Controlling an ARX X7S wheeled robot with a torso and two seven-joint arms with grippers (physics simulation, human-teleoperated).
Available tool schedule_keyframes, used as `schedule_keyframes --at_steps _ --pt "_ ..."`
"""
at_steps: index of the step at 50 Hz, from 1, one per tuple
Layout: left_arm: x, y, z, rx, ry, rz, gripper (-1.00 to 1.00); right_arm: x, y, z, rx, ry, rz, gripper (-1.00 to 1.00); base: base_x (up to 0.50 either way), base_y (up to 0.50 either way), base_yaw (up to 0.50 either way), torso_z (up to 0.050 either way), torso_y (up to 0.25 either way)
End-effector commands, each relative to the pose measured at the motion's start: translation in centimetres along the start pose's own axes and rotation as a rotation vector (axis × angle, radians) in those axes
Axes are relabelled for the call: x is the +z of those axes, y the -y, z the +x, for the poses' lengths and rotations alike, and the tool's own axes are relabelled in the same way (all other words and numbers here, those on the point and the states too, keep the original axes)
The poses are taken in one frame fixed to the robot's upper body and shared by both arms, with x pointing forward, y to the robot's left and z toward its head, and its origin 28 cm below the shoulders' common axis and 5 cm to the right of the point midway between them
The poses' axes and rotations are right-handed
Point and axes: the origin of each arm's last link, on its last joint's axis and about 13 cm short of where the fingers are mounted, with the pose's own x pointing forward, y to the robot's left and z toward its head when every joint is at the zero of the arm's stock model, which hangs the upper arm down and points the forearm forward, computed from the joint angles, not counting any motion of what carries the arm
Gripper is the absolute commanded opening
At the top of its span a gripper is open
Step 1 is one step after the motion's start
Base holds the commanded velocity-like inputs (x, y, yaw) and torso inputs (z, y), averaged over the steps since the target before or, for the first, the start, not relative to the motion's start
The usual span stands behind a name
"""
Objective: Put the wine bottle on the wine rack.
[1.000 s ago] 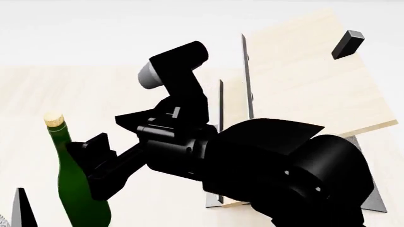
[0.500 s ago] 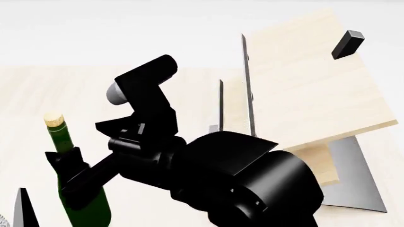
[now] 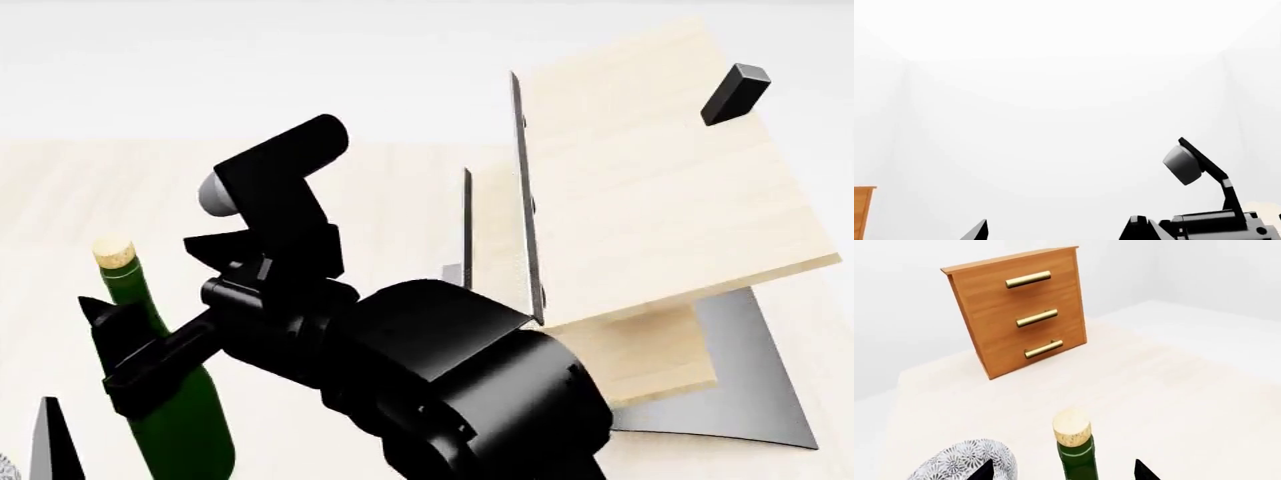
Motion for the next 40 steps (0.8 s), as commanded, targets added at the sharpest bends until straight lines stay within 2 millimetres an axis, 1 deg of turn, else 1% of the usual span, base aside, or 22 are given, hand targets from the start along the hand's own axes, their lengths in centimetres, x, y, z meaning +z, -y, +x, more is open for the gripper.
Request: schedule_keyframes --at_steps 1,7,16,23,28,35,40 --pt "-0.1 0.0 0.0 0.000 -0.002 -0.001 1.00 -0.3 0.8 1.3 -0.034 0.012 0.006 1.00 0.00 0.00 0.00 0.000 0.000" --pt "-0.1 0.0 0.0 0.003 -0.001 0.001 1.00 -0.8 0.5 2.3 -0.018 0.000 0.015 1.00 0.00 0.00 0.00 0.000 0.000" --pt "-0.2 -0.1 0.0 0.005 -0.001 -0.001 1.00 -0.9 0.0 2.7 0.000 0.000 0.017 1.00 0.00 0.00 0.00 0.000 0.000" --pt "-0.2 -0.1 0.0 0.005 -0.001 0.000 1.00 -0.8 0.8 3.5 -0.019 0.039 0.046 1.00 0.00 0.00 0.00 0.000 0.000" --pt "-0.3 0.0 -0.1 -0.001 -0.007 0.000 1.00 -1.5 1.5 4.4 -0.043 0.043 0.067 1.00 0.00 0.00 0.00 0.000 0.000" --pt "-0.3 -0.1 0.0 0.006 -0.006 0.000 1.00 -2.2 1.1 5.1 -0.026 0.032 0.080 1.00 0.00 0.00 0.00 0.000 0.000" --pt "-0.3 -0.1 0.0 0.004 -0.005 0.000 1.00 -2.3 1.1 5.3 -0.026 0.033 0.083 1.00 0.00 0.00 0.00 0.000 0.000"
